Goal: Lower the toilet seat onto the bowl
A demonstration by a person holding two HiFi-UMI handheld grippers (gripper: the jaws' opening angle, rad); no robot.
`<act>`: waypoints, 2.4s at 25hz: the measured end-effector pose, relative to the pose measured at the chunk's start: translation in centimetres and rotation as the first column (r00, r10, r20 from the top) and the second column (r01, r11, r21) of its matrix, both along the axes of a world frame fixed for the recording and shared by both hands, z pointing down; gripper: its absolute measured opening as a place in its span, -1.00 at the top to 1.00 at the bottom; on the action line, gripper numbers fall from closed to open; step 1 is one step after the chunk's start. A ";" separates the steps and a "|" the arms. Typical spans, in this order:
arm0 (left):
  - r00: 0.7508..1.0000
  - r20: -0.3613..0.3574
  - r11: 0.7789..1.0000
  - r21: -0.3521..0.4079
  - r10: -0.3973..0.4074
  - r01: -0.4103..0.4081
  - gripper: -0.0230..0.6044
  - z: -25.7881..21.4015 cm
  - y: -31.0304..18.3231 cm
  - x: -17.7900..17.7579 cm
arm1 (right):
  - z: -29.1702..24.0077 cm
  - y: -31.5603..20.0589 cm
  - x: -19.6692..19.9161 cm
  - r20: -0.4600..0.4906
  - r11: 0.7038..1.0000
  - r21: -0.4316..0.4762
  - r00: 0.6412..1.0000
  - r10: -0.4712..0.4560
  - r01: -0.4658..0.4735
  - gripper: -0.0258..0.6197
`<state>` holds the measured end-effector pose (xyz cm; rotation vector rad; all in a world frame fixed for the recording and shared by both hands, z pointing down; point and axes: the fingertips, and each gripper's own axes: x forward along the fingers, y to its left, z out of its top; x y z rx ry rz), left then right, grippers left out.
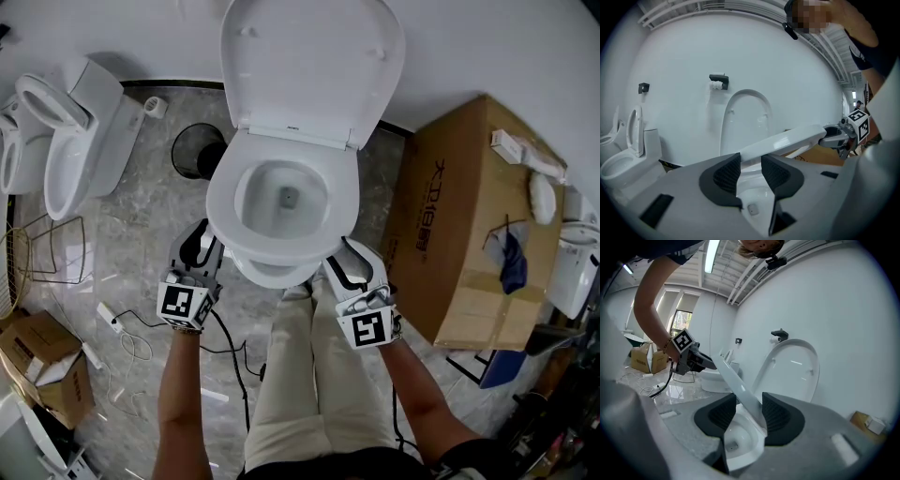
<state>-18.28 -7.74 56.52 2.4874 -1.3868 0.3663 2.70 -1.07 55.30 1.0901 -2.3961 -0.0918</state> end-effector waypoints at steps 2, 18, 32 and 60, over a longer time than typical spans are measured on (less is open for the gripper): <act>1.000 0.000 1.000 -0.009 -0.001 0.001 0.48 0.2 0.2 -0.1 | 0.2 0.2 -0.1 -0.009 1.000 -0.009 1.000 -0.001 0.001 0.44; 0.999 0.049 0.999 -0.036 0.007 -0.005 0.49 1.3 0.4 -0.4 | 0.7 0.0 4.1 0.611 0.595 -0.716 -0.086 0.787 0.365 0.27; 0.937 -0.317 0.937 -0.348 -0.150 0.033 0.12 3.6 3.5 -0.5 | 2.8 -0.9 2.4 0.448 0.473 -0.775 -0.165 0.879 0.419 0.50; 0.320 -0.772 0.730 -0.630 -0.549 -0.265 0.48 3.2 5.2 1.8 | 5.9 1.9 1.5 0.444 0.445 -0.806 -0.098 0.891 0.391 0.52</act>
